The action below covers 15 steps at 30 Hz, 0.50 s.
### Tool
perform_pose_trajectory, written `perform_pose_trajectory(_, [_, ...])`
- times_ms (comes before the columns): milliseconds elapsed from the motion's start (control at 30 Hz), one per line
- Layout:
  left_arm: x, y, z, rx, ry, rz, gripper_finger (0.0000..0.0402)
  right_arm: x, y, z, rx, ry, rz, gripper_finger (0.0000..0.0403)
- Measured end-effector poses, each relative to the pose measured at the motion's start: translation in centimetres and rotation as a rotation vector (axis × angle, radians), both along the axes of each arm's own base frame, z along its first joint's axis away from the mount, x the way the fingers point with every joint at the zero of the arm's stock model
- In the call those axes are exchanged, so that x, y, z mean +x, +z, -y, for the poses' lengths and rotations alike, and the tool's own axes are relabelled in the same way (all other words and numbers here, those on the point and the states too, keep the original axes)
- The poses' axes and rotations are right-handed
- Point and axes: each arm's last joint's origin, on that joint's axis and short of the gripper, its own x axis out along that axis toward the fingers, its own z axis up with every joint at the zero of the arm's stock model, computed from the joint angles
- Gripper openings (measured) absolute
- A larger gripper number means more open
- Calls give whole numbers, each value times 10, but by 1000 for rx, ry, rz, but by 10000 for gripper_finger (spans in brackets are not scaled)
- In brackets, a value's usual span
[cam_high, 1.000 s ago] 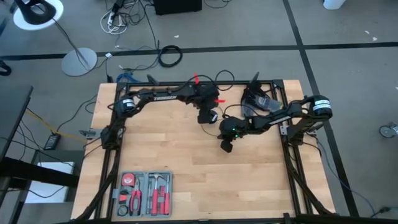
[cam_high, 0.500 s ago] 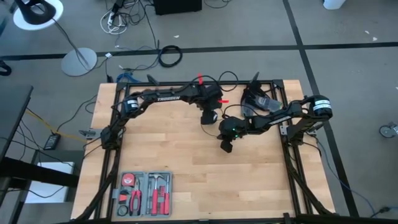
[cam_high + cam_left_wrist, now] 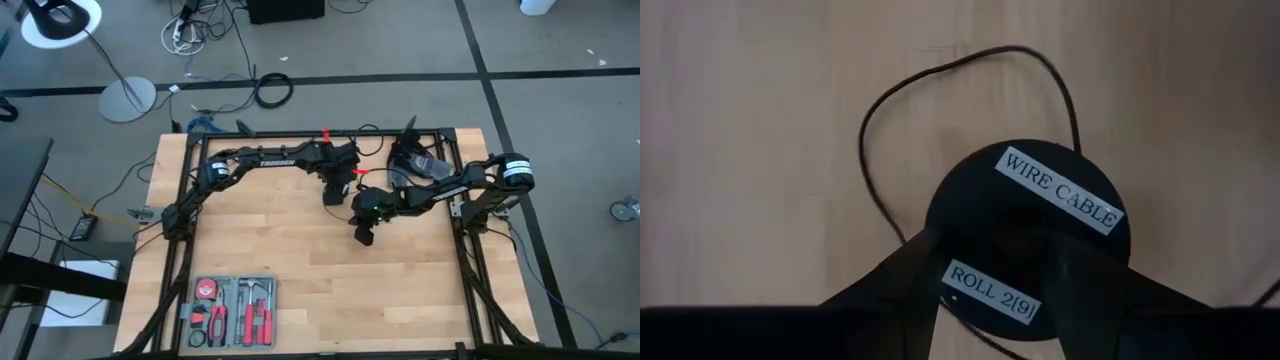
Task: Coil cords
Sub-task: Uncoil the black wire from the black spool
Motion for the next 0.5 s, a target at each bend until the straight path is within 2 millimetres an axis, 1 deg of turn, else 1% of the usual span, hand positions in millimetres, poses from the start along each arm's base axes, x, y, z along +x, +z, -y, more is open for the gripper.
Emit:
perform_pose_trajectory(133, [0, 0, -1, 5, 7, -1, 167, 0, 0, 0, 20, -10, -1, 4])
perform_pose_trajectory(233, [-1, 0, -1, -3, 26, -8, 167, -1, -1, -3, 85, -9, -9, 4])
perform_pose_trajectory(367, [-2, -1, 0, 1, 35, -22, 167, -4, -4, -11, 156, -30, -62, 3])
perform_pose_trajectory(500, [-5, -2, 0, 11, 45, -61, 167, -11, -1, -22, 206, -57, -118, 2])
